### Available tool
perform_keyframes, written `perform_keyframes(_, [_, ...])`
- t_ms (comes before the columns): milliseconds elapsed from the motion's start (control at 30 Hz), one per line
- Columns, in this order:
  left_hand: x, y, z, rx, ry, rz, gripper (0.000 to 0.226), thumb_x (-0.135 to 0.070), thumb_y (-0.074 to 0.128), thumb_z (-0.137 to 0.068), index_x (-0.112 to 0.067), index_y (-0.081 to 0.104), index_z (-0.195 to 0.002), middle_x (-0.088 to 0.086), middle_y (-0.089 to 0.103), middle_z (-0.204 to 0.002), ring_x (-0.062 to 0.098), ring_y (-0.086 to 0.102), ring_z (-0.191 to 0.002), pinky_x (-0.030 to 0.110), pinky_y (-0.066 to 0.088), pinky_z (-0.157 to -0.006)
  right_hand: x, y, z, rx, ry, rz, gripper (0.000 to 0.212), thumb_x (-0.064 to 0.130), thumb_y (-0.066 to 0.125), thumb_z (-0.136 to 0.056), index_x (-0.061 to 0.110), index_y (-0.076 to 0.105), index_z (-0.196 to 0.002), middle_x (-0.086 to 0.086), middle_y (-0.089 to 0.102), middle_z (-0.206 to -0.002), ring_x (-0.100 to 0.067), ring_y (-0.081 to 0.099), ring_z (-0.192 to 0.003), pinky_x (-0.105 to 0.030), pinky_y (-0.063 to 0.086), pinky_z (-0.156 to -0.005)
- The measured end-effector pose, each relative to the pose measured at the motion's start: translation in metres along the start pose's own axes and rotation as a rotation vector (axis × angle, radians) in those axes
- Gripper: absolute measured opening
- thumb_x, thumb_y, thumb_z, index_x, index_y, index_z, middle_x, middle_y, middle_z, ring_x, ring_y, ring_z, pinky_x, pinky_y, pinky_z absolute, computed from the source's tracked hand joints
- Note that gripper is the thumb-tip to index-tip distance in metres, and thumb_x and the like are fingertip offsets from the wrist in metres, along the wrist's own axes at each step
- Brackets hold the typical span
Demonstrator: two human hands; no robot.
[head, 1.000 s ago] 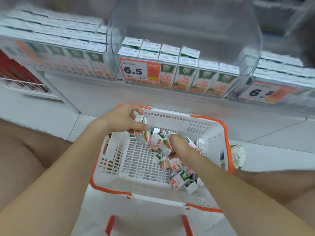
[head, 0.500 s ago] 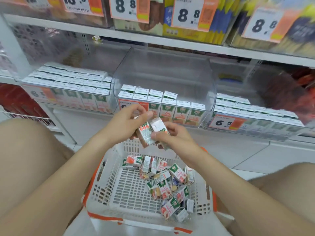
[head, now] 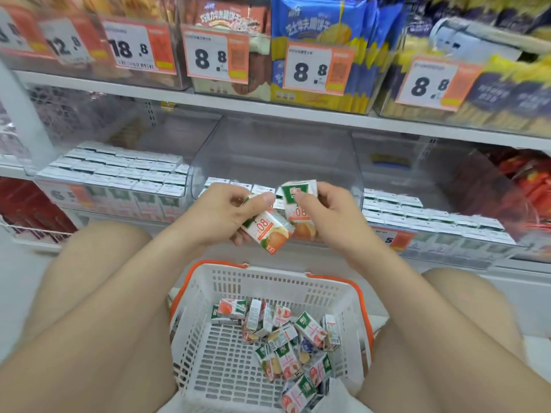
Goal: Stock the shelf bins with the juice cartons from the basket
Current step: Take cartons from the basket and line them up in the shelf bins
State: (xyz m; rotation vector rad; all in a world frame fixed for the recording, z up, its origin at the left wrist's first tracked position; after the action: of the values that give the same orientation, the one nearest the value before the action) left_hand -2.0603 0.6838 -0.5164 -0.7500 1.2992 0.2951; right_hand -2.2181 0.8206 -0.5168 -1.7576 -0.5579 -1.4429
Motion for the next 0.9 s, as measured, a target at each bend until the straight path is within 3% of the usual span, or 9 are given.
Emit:
perform_keyframes(167, [-0.012, -0.003, -0.014, -0.038, 0.087, 0.089, 0.020, -0.021, 0.085, -0.088, -0.005, 0.077, -0.099, 0.008, 0.079, -0.093, 0.029, 0.079, -0.075, 0.030, 0.064, -0.061, 0.004, -0.032, -0.024, -0.148, -0.286, 0.355, 0.030, 0.020, 0.068, -0.095, 0.021, 0.063, -0.125, 0.008, 0.070, -0.102, -0.009, 0.065, -0.083, -0.019, 0.051, -0.069])
perform_keyframes(300, [-0.019, -0.001, -0.029, -0.234, 0.140, 0.190, 0.019, -0.012, 0.085, -0.089, -0.007, 0.077, -0.106, 0.010, 0.079, -0.102, 0.028, 0.080, -0.082, 0.028, 0.064, -0.068, -0.012, -0.041, -0.059, -0.115, -0.430, 0.785, 0.039, 0.010, 0.062, -0.096, 0.008, 0.056, -0.134, -0.008, 0.055, -0.122, -0.023, 0.055, -0.099, -0.024, 0.035, -0.079])
perform_keyframes(433, [-0.016, 0.000, -0.046, -0.266, 0.106, 0.268, 0.019, -0.008, 0.079, -0.094, -0.010, 0.075, -0.112, 0.011, 0.078, -0.107, 0.022, 0.080, -0.091, 0.030, 0.065, -0.076, -0.028, -0.030, -0.084, 0.038, -0.279, 1.050, 0.032, 0.011, 0.056, -0.097, 0.003, 0.059, -0.128, -0.020, 0.060, -0.121, -0.041, 0.055, -0.112, -0.043, 0.044, -0.092])
perform_keyframes(567, [-0.012, 0.011, -0.057, -0.296, 0.097, 0.257, 0.017, -0.009, 0.076, -0.096, -0.014, 0.075, -0.113, 0.006, 0.077, -0.101, 0.009, 0.076, -0.082, 0.030, 0.065, -0.075, -0.029, -0.017, -0.090, 0.216, -0.128, 1.105, 0.010, 0.006, 0.051, -0.093, 0.002, 0.057, -0.100, -0.019, 0.062, -0.103, -0.042, 0.059, -0.100, -0.044, 0.048, -0.077])
perform_keyframes(633, [-0.010, 0.014, -0.062, -0.317, 0.109, 0.223, 0.020, -0.012, 0.076, -0.096, -0.018, 0.072, -0.115, 0.004, 0.076, -0.105, 0.012, 0.077, -0.090, 0.034, 0.066, -0.076, -0.027, -0.018, -0.091, 0.305, -0.066, 1.137, 0.008, 0.007, 0.046, -0.093, 0.005, 0.051, -0.088, -0.017, 0.060, -0.096, -0.040, 0.057, -0.092, -0.041, 0.044, -0.068])
perform_keyframes(733, [-0.007, 0.015, -0.069, -0.319, 0.136, 0.160, 0.028, -0.020, 0.081, -0.091, -0.026, 0.065, -0.113, 0.002, 0.075, -0.113, 0.021, 0.076, -0.100, 0.046, 0.066, -0.078, -0.016, -0.027, -0.092, 0.276, -0.036, 1.035, 0.018, 0.008, 0.043, -0.091, 0.004, 0.061, -0.092, -0.014, 0.064, -0.092, -0.042, 0.060, -0.096, -0.040, 0.049, -0.073])
perform_keyframes(767, [-0.008, 0.015, -0.068, -0.315, 0.145, 0.143, 0.032, -0.026, 0.083, -0.088, -0.028, 0.064, -0.113, 0.001, 0.075, -0.112, 0.023, 0.075, -0.100, 0.049, 0.066, -0.080, -0.009, -0.031, -0.092, 0.244, -0.050, 0.908, 0.028, 0.011, 0.046, -0.091, 0.007, 0.068, -0.108, -0.013, 0.071, -0.101, -0.038, 0.064, -0.106, -0.040, 0.053, -0.084])
perform_keyframes(833, [-0.009, 0.016, -0.068, -0.303, 0.187, 0.115, 0.040, -0.036, 0.084, -0.080, -0.032, 0.062, -0.113, -0.002, 0.075, -0.110, 0.023, 0.074, -0.099, 0.052, 0.064, -0.083, 0.009, -0.040, -0.087, 0.207, -0.099, 0.551, 0.057, 0.021, 0.056, -0.087, 0.021, 0.060, -0.143, -0.004, 0.073, -0.123, -0.021, 0.067, -0.120, -0.039, 0.054, -0.103])
perform_keyframes(900, [-0.014, 0.019, -0.068, -0.287, 0.252, 0.095, 0.045, -0.036, 0.087, -0.080, -0.030, 0.061, -0.117, -0.004, 0.076, -0.106, 0.018, 0.073, -0.098, 0.051, 0.063, -0.085, 0.023, -0.044, -0.076, 0.239, -0.222, 0.284, 0.070, 0.015, 0.070, -0.085, 0.030, 0.052, -0.151, 0.000, 0.074, -0.122, -0.016, 0.071, -0.114, -0.037, 0.058, -0.098])
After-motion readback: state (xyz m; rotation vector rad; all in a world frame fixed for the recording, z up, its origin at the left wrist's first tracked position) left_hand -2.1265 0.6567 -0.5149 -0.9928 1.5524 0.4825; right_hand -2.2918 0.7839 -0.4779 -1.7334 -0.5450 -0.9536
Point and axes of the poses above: each hand's wrist, its own z-axis away from the middle knuckle, its own y-axis out of the palm, x = y × z, the point moved 1 cm from there along -z, towards the middle knuckle
